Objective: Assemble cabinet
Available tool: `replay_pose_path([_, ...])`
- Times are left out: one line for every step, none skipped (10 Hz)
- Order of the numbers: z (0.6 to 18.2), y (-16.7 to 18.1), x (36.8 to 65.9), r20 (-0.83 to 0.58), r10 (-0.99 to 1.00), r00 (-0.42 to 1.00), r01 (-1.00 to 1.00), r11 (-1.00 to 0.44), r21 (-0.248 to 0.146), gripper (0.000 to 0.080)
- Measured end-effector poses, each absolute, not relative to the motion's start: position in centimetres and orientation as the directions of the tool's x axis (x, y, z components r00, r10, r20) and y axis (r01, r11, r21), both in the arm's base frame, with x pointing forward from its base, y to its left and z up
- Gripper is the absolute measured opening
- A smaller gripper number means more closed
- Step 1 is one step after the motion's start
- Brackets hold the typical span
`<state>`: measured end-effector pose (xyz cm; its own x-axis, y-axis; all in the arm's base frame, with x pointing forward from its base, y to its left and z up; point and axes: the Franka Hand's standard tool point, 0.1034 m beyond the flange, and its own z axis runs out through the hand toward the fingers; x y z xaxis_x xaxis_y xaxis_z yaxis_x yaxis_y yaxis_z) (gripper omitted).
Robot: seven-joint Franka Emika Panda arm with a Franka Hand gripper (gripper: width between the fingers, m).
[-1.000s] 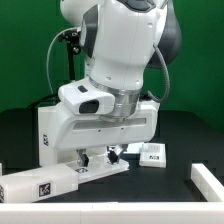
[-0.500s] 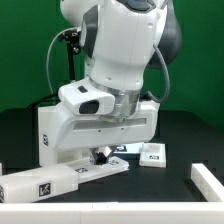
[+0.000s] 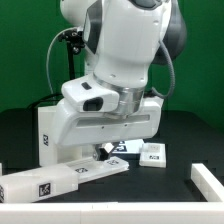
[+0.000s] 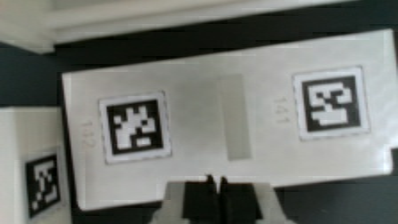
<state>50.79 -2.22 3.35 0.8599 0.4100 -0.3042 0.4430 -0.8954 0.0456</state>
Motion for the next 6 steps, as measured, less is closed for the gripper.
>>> replay_pose_path([3.3,-2.0,50.6,-0.313,0.415,0.854,0.449,-0.892,0.042,0.0094])
replay_pose_path([3.2,-2.0,50.3,-0.318,0.415,0.852,0.450,-0.892,0.039,0.0230])
replay_pose_path([3.0,-2.1,50.2,-0.313,0.423,0.850,0.456,-0.889,0.037,0.0230])
replay_pose_path([2.9,-2.4,50.0,-0.314,0.425,0.849,0.457,-0.889,0.034,0.0432])
replay_pose_path([2.5,-2.5,49.6,-0.311,0.425,0.850,0.457,-0.889,0.033,0.0566])
replay_pose_path([2.2,-2.5,49.2,-0.310,0.428,0.849,0.459,-0.888,0.030,0.0566])
